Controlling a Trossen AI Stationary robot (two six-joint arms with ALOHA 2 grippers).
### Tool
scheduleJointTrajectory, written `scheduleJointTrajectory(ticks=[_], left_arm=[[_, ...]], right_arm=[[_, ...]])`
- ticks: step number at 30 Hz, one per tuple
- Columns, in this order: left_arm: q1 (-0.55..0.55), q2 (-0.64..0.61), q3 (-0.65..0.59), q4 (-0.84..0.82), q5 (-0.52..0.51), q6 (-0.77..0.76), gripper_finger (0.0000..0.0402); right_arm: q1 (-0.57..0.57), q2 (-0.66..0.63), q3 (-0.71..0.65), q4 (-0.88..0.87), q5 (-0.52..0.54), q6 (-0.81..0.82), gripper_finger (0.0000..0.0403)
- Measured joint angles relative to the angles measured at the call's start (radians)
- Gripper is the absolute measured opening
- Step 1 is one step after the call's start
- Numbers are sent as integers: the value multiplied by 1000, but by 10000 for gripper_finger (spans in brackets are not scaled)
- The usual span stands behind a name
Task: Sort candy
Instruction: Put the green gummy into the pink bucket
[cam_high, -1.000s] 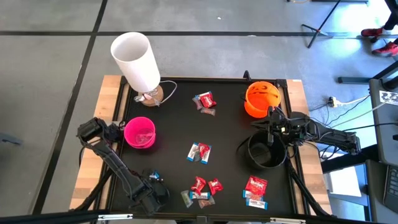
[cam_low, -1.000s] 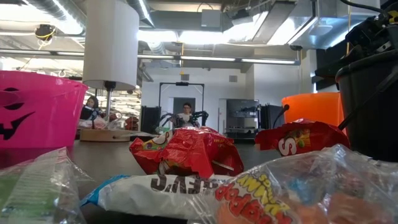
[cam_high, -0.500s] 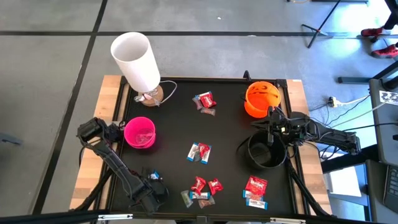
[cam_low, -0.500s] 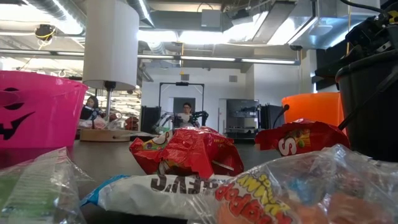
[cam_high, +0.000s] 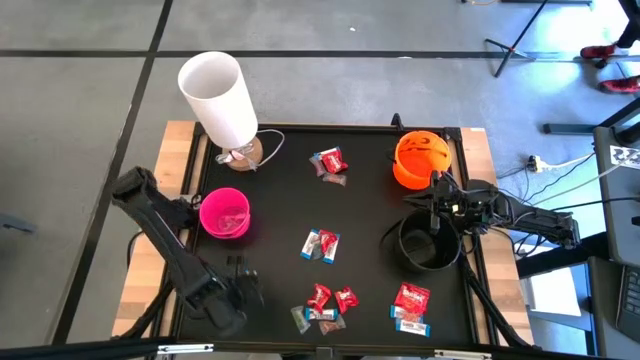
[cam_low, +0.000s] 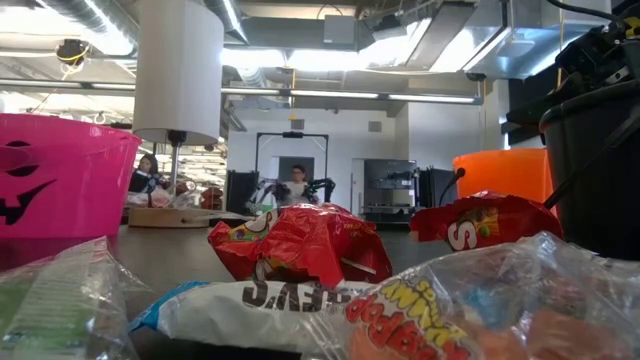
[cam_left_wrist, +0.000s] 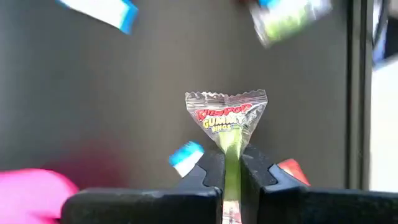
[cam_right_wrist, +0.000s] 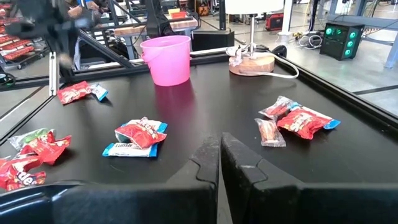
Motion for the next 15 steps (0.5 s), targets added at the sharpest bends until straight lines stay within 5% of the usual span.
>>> scheduleJointTrajectory(ticks=[7,15], left_arm=[[13,-217,14,-263,-309,-8,9],[119,-412,5,-531,-409,-122,10]], right_arm=[[0,0,0,0,0,0,17],[0,0,0,0,0,0,17]])
